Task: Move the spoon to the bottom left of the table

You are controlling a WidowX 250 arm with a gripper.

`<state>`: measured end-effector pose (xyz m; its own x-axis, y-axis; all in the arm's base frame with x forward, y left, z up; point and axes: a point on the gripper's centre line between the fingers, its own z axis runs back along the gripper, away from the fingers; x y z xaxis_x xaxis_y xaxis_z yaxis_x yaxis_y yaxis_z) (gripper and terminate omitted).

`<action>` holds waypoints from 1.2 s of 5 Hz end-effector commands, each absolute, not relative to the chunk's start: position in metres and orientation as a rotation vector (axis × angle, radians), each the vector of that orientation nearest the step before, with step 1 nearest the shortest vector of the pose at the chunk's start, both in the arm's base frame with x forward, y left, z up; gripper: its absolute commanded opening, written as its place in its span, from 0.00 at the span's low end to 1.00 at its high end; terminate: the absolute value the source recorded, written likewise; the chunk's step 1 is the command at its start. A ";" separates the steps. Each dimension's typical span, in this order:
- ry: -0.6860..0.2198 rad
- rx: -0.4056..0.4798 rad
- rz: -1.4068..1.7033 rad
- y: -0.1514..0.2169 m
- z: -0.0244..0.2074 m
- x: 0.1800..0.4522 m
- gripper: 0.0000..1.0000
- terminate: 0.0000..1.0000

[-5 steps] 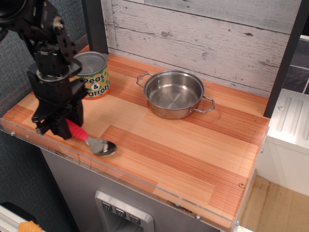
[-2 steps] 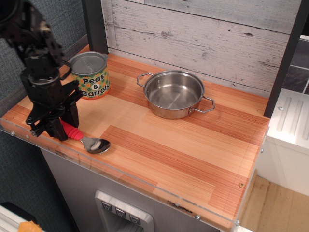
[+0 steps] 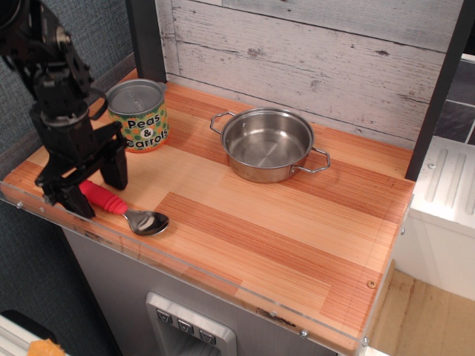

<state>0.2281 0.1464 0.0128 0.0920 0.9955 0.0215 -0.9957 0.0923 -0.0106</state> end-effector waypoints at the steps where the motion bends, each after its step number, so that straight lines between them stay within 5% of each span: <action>1: -0.136 0.054 1.420 0.135 0.065 0.227 1.00 0.00; 4: -0.087 0.169 1.082 0.088 0.106 0.246 1.00 0.00; 6: -0.135 0.125 0.845 0.038 0.121 0.285 1.00 0.00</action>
<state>0.2933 0.0431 0.1099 0.6578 0.7398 0.1414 -0.7525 0.6535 0.0814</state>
